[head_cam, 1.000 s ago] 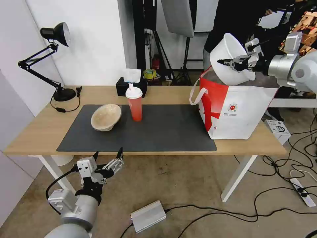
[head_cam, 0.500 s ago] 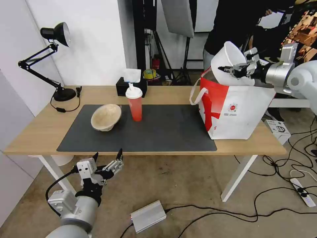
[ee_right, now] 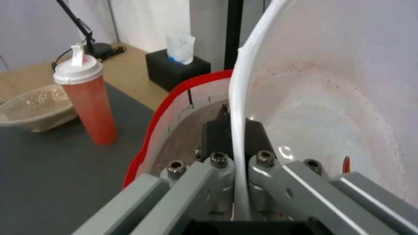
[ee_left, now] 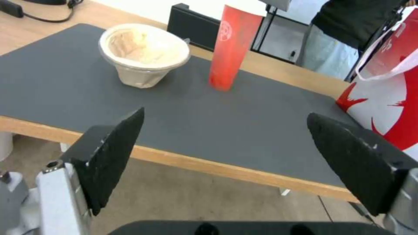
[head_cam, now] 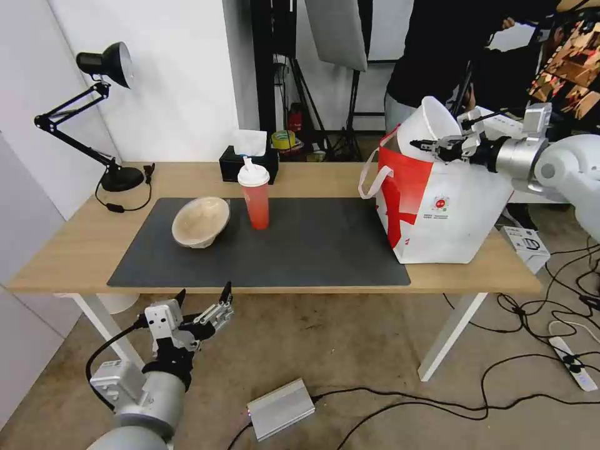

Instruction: Pick up the trash from the table and place it into the takeout bag.

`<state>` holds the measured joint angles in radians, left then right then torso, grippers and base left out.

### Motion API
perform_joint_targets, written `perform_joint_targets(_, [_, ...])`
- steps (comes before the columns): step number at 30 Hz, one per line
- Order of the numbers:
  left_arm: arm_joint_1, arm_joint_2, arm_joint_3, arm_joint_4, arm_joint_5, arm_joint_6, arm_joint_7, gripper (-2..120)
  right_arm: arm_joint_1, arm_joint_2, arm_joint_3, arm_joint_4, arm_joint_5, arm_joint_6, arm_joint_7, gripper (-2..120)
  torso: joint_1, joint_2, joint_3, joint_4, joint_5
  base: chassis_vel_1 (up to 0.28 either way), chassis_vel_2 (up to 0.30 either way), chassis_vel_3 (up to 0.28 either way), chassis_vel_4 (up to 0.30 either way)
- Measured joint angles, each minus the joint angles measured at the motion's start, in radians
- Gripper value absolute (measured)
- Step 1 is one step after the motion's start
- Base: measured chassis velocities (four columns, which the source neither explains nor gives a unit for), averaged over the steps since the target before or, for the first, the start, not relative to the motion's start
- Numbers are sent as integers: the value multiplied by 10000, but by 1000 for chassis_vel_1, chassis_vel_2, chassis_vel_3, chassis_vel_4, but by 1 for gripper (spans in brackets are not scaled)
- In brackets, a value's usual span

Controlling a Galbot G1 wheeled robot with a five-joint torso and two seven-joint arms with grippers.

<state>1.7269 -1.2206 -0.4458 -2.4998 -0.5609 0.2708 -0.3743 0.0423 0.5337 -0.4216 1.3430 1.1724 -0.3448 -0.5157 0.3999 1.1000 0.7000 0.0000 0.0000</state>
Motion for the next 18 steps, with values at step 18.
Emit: perform_joint_targets(18, [-64, 23, 65, 156, 80, 0, 9, 100, -273, 102, 240, 72, 4, 148, -12, 25, 0, 0, 0, -1, 0, 0, 0, 0, 0])
